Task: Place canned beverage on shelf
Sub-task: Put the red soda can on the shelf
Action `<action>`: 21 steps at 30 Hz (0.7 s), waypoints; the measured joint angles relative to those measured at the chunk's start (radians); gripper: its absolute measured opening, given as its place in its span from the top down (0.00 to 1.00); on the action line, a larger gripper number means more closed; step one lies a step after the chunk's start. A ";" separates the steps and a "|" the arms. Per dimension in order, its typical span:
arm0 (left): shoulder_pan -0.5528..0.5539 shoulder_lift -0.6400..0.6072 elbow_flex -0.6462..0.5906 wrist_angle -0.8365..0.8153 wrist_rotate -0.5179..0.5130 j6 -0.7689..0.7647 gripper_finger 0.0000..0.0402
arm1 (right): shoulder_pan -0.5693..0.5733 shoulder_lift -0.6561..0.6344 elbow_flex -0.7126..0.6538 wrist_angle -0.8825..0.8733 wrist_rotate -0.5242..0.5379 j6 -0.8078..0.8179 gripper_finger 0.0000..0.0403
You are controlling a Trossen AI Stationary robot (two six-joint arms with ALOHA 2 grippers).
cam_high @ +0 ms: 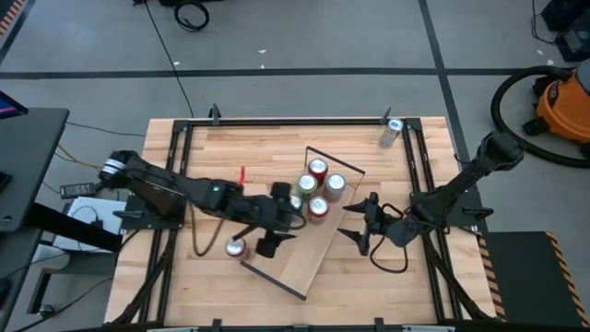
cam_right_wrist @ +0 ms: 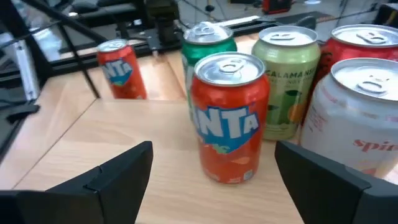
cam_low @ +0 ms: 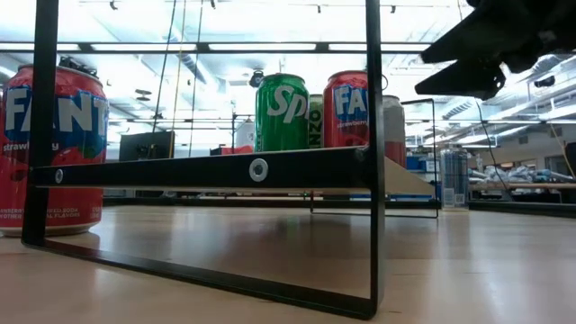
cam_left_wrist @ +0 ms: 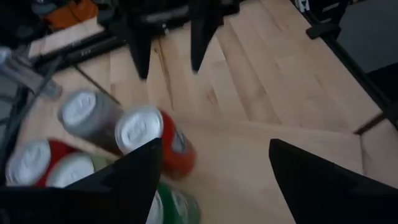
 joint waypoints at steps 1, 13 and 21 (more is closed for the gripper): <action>-0.004 -0.024 -0.033 0.011 0.000 -0.025 0.25 | 0.006 -0.011 0.000 -0.013 -0.015 -0.003 0.14; -0.098 -0.192 -0.259 -0.036 -0.026 -0.261 0.25 | 0.029 -0.055 0.000 -0.047 -0.054 -0.061 0.14; -0.204 -0.308 -0.300 -0.291 -0.099 -0.476 0.25 | 0.028 -0.062 0.000 -0.057 -0.067 -0.084 0.14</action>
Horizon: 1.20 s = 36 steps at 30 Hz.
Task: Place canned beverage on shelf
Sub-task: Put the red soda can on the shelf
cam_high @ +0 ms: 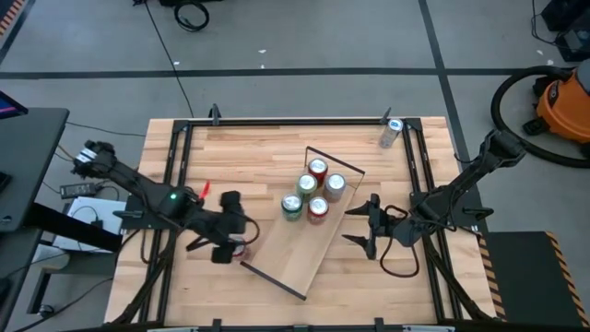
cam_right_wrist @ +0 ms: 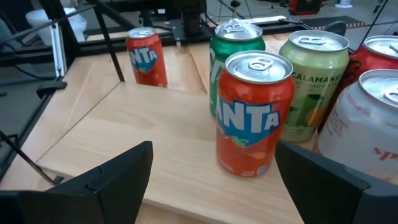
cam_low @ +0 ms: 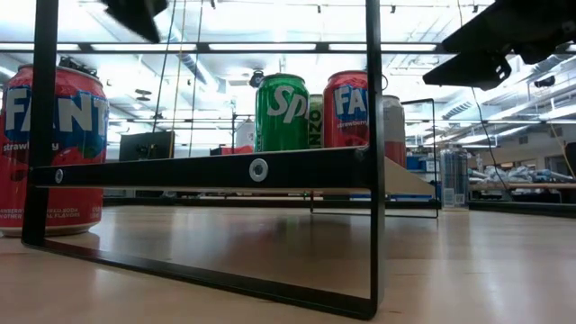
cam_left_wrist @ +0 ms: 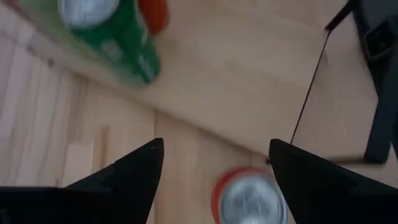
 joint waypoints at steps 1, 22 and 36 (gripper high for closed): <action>-0.010 -0.008 0.000 -0.026 -0.003 -0.028 0.25 | 0.000 0.000 0.000 -0.001 0.000 -0.002 0.14; -0.123 0.119 0.002 -0.301 0.012 0.100 0.21 | -0.040 0.010 0.000 0.005 -0.004 -0.052 0.14; -0.129 0.198 0.002 -0.325 0.107 0.053 0.21 | -0.040 0.010 0.000 0.005 -0.003 -0.056 0.14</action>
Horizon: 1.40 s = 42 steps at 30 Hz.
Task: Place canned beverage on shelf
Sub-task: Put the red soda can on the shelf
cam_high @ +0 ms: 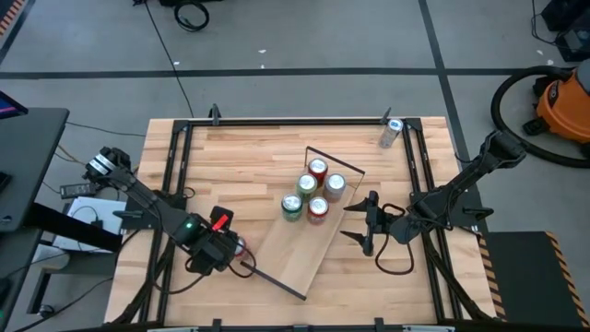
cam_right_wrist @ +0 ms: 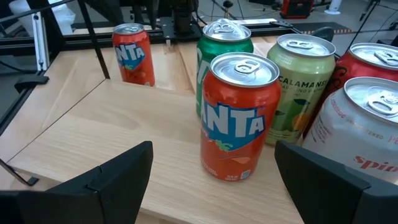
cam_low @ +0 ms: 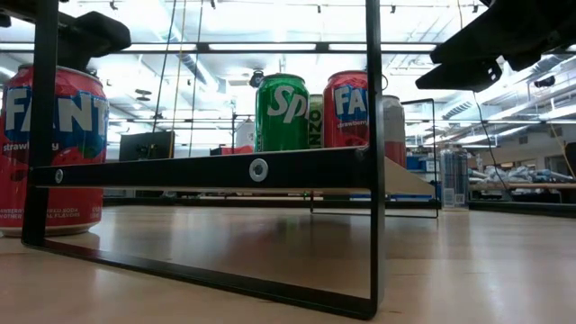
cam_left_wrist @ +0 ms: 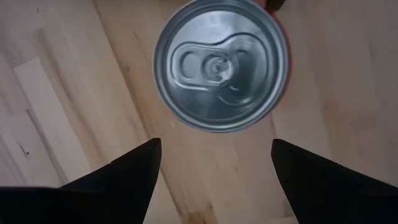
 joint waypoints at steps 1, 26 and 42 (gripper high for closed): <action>-0.001 0.000 0.000 0.000 -0.001 -0.002 0.21 | 0.000 0.000 0.000 0.000 0.000 0.000 0.14; -0.003 0.000 0.066 0.016 -0.032 -0.046 0.02 | -0.001 0.000 0.000 0.004 0.021 0.008 0.14; 0.048 0.000 0.066 0.112 -0.021 0.217 0.00 | -0.001 0.000 0.000 0.004 0.022 0.023 0.14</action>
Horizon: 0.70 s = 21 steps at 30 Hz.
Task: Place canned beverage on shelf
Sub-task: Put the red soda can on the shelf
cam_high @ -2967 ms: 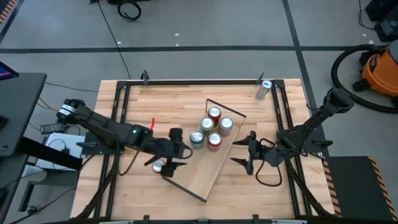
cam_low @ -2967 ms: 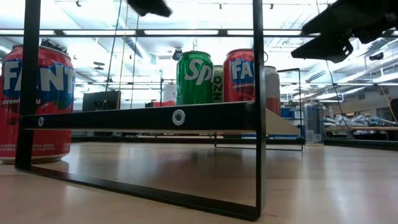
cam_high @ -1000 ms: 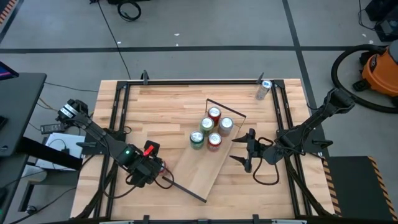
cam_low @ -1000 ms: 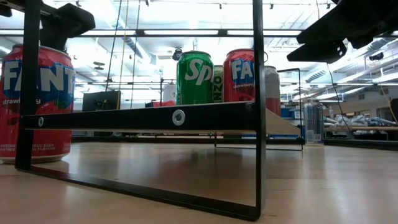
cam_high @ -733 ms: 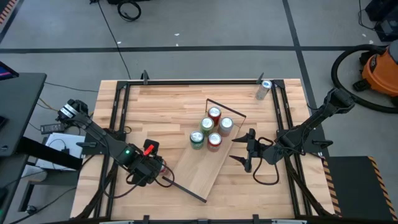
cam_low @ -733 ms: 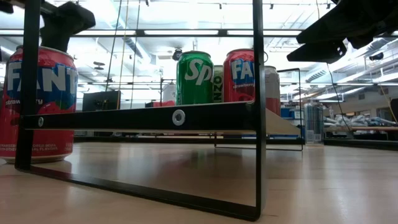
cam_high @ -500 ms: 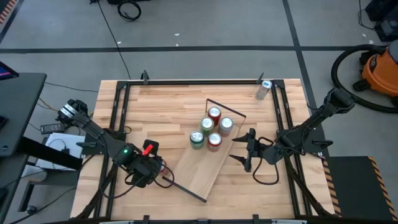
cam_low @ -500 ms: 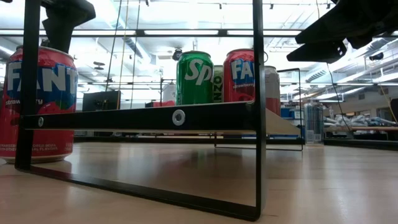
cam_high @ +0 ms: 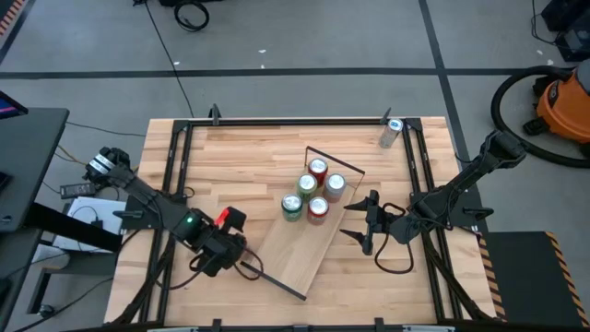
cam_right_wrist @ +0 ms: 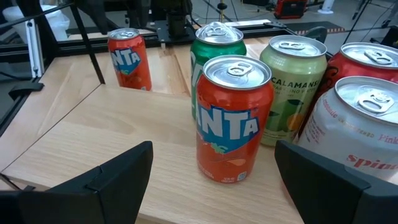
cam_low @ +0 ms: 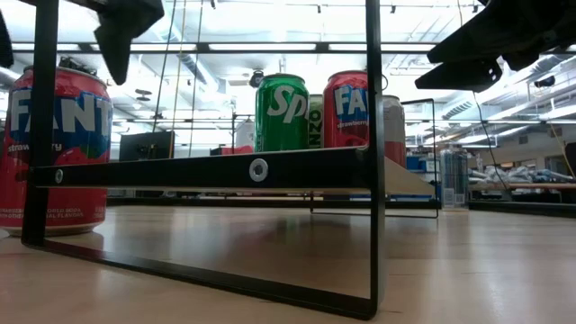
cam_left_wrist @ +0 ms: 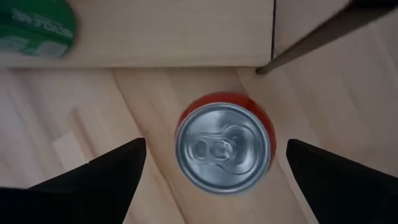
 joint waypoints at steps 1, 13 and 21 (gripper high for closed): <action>0.007 0.000 0.000 0.000 0.010 0.000 0.00 | 0.000 0.000 0.000 0.000 0.000 0.000 0.14; 0.042 0.114 -0.002 0.025 0.081 0.074 0.00 | 0.000 0.000 0.000 0.001 0.000 0.004 0.14; 0.042 0.157 0.004 0.049 0.081 0.065 0.00 | 0.002 0.000 0.000 0.001 -0.005 0.011 0.14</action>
